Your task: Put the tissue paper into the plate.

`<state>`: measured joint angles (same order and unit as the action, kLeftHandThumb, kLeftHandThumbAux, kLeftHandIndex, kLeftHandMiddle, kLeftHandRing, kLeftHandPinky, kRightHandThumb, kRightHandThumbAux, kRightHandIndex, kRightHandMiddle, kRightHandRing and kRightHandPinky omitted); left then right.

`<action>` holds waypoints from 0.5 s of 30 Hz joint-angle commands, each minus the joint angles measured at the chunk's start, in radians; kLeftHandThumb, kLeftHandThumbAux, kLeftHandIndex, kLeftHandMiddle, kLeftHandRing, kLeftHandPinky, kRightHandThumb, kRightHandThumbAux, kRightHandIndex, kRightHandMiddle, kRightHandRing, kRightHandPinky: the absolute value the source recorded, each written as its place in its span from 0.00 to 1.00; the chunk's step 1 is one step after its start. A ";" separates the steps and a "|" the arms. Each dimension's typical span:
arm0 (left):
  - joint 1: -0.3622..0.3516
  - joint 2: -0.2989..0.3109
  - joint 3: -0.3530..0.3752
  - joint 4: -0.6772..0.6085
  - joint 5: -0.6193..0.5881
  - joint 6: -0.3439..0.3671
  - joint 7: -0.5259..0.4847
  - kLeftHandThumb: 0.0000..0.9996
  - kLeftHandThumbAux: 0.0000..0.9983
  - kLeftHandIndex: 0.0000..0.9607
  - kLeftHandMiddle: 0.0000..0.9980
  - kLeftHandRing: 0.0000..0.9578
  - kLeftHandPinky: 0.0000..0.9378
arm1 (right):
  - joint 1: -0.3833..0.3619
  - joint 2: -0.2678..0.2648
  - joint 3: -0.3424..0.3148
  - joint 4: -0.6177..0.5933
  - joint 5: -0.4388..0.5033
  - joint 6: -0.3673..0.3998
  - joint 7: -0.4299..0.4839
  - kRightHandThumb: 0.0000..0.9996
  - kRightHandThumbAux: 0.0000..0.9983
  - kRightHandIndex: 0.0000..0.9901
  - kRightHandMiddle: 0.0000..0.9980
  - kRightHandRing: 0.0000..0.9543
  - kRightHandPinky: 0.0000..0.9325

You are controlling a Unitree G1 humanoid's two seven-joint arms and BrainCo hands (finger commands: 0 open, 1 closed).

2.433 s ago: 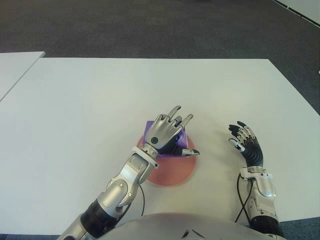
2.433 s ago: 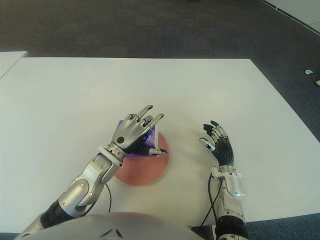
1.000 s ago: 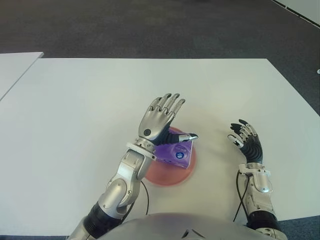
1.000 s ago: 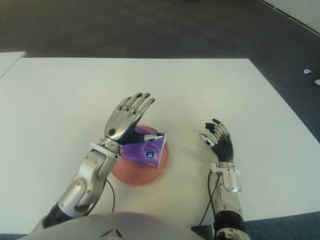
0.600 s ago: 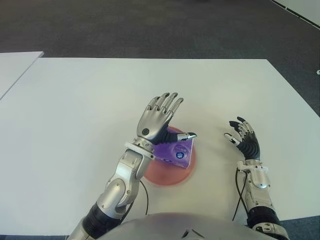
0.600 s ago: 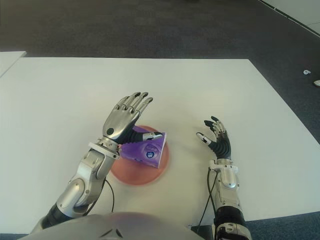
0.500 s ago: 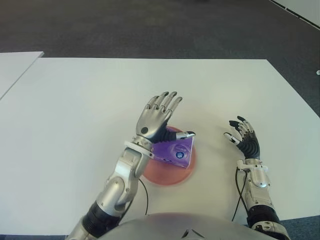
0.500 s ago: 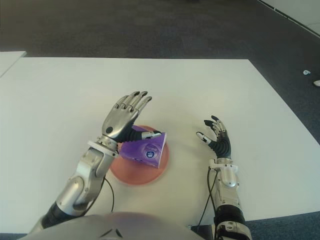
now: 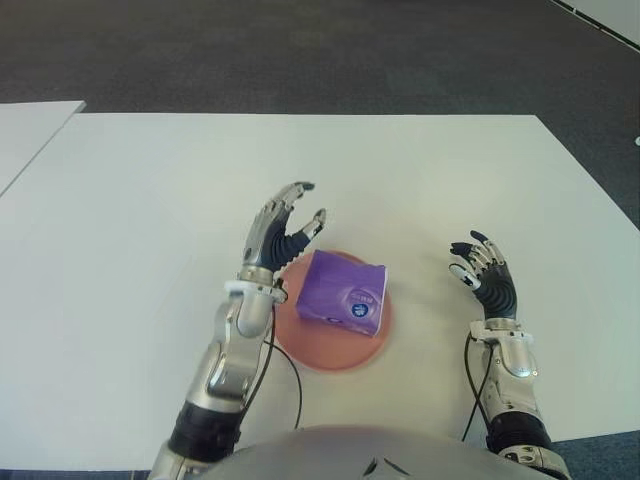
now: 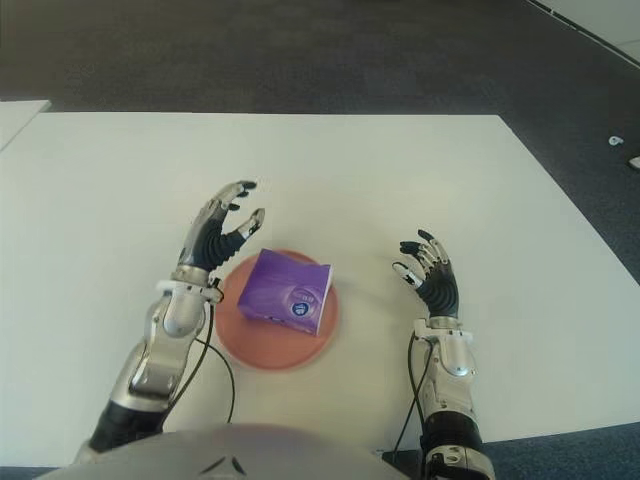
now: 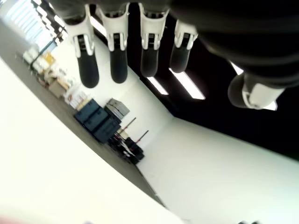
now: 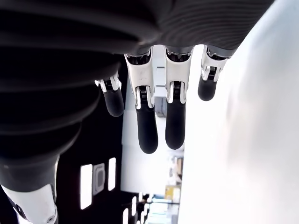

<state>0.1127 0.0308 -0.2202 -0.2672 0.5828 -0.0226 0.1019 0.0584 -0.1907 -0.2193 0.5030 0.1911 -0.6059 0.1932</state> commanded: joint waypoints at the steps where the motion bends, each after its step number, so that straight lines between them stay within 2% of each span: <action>1: 0.057 -0.040 0.070 0.040 -0.206 -0.071 0.009 0.21 0.40 0.26 0.24 0.27 0.36 | 0.062 0.040 0.013 0.059 -0.025 0.025 -0.016 0.42 0.69 0.16 0.35 0.32 0.18; 3: 0.061 -0.049 0.080 0.045 -0.254 -0.087 0.004 0.24 0.45 0.27 0.25 0.28 0.36 | 0.063 0.039 0.012 0.062 -0.036 0.014 -0.023 0.41 0.69 0.15 0.34 0.30 0.15; 7: 0.072 -0.029 0.174 0.144 -0.454 -0.193 -0.055 0.28 0.55 0.29 0.28 0.31 0.38 | 0.068 0.042 0.008 0.062 -0.058 -0.011 -0.054 0.37 0.71 0.15 0.32 0.26 0.06; 11: 0.091 -0.035 0.189 0.195 -0.516 -0.267 -0.068 0.31 0.60 0.31 0.30 0.32 0.38 | 0.075 0.043 0.010 0.045 -0.055 -0.012 -0.054 0.35 0.71 0.14 0.30 0.23 0.03; 13: 0.106 -0.044 0.191 0.221 -0.533 -0.312 -0.068 0.32 0.61 0.32 0.30 0.33 0.39 | 0.100 0.047 0.020 -0.017 -0.044 0.007 -0.046 0.35 0.70 0.14 0.29 0.23 0.02; 15: 0.121 -0.053 0.188 0.250 -0.542 -0.355 -0.064 0.33 0.62 0.33 0.31 0.34 0.39 | 0.104 0.044 0.024 -0.028 -0.023 0.019 -0.019 0.35 0.69 0.14 0.28 0.23 0.02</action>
<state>0.2041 -0.0048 -0.0296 -0.0667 0.0663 -0.3220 0.0472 0.0936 -0.1799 -0.2158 0.4592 0.1620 -0.6160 0.1491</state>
